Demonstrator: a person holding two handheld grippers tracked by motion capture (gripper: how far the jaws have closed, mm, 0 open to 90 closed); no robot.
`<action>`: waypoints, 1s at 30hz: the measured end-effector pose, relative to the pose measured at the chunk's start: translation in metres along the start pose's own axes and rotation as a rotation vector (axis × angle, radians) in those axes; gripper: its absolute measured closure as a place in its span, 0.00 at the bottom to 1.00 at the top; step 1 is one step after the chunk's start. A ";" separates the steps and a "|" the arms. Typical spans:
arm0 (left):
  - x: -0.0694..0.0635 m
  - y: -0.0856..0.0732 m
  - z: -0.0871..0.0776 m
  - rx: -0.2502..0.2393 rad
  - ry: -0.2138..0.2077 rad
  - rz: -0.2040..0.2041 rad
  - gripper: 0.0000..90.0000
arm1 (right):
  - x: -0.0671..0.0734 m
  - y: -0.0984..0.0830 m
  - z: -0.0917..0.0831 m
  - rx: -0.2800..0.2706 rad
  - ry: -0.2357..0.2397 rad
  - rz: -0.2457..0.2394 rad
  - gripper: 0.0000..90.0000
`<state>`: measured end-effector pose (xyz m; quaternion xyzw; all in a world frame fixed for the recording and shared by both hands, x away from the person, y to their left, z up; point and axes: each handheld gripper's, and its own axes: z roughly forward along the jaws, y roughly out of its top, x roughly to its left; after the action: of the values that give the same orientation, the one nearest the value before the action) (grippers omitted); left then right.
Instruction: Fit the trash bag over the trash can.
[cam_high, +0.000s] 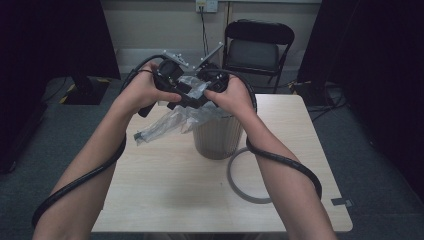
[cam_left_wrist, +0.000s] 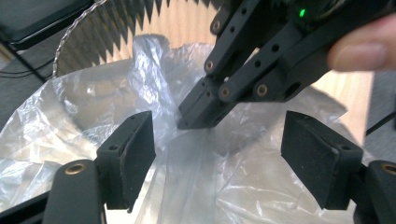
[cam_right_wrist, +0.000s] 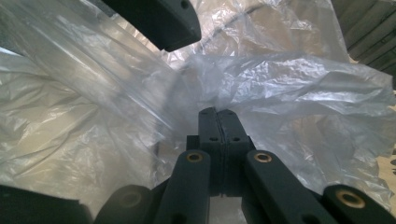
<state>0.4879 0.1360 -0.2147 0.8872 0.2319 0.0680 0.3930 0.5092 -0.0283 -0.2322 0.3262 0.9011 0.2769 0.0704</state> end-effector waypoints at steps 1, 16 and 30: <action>0.001 0.000 -0.002 -0.021 -0.016 0.002 0.28 | 0.001 0.000 0.000 -0.001 -0.005 -0.003 1.00; 0.002 0.005 -0.005 -0.071 0.003 0.045 0.24 | 0.000 0.001 -0.001 -0.039 0.050 0.008 1.00; 0.004 -0.001 -0.009 -0.090 -0.026 -0.012 0.18 | 0.004 0.002 -0.006 -0.056 0.096 -0.053 1.00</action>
<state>0.4879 0.1443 -0.2092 0.8680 0.2290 0.0643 0.4360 0.5054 -0.0276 -0.2255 0.2865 0.9036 0.3156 0.0433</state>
